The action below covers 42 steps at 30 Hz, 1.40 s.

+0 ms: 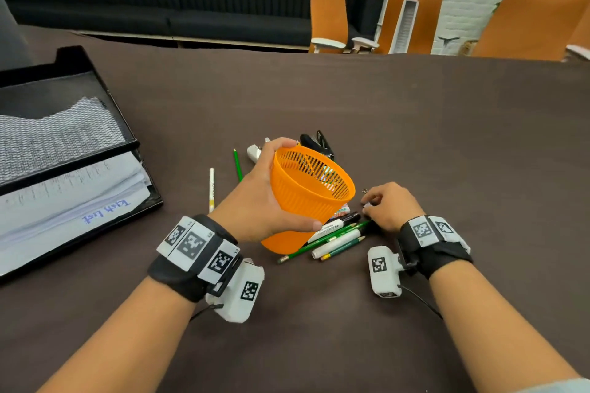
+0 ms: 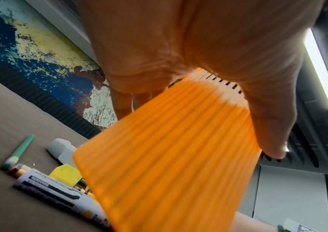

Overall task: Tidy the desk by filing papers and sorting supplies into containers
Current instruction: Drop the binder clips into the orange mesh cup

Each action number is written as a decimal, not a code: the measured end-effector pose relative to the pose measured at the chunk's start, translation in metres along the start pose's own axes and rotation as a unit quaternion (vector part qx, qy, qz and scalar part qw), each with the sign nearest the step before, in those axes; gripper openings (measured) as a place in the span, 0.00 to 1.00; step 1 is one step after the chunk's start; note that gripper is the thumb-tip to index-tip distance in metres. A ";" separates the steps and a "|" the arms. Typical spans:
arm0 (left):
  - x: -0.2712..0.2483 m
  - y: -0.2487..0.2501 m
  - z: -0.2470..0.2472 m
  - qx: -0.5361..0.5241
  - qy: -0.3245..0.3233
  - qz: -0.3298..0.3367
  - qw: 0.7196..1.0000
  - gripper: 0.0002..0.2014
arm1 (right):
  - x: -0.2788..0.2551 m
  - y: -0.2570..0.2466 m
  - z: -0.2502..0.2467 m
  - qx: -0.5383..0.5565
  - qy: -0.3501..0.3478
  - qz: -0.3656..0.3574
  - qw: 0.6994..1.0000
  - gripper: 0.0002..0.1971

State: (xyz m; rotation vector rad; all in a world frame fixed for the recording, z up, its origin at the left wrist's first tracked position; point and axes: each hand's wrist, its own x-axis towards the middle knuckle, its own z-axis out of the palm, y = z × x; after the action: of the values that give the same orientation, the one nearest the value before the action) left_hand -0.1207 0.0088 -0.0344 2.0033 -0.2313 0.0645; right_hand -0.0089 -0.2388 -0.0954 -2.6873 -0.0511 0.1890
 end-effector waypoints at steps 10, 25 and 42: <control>-0.004 -0.002 -0.005 0.013 0.003 -0.003 1.000 0.52 | -0.022 -0.032 -0.030 0.069 0.125 -0.054 0.988 0.07; -0.009 -0.007 -0.017 0.016 0.017 0.003 1.000 0.55 | -0.051 -0.077 -0.029 0.335 0.105 -0.100 0.931 0.10; -0.005 -0.018 -0.017 0.031 0.014 -0.029 0.999 0.53 | 0.008 -0.068 0.003 -0.007 -0.022 0.027 0.999 0.05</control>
State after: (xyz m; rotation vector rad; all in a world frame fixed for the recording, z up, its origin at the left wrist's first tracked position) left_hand -0.1215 0.0327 -0.0437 2.0680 -0.1549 0.0635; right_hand -0.0022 -0.1758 -0.0691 -2.7001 0.0065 0.2643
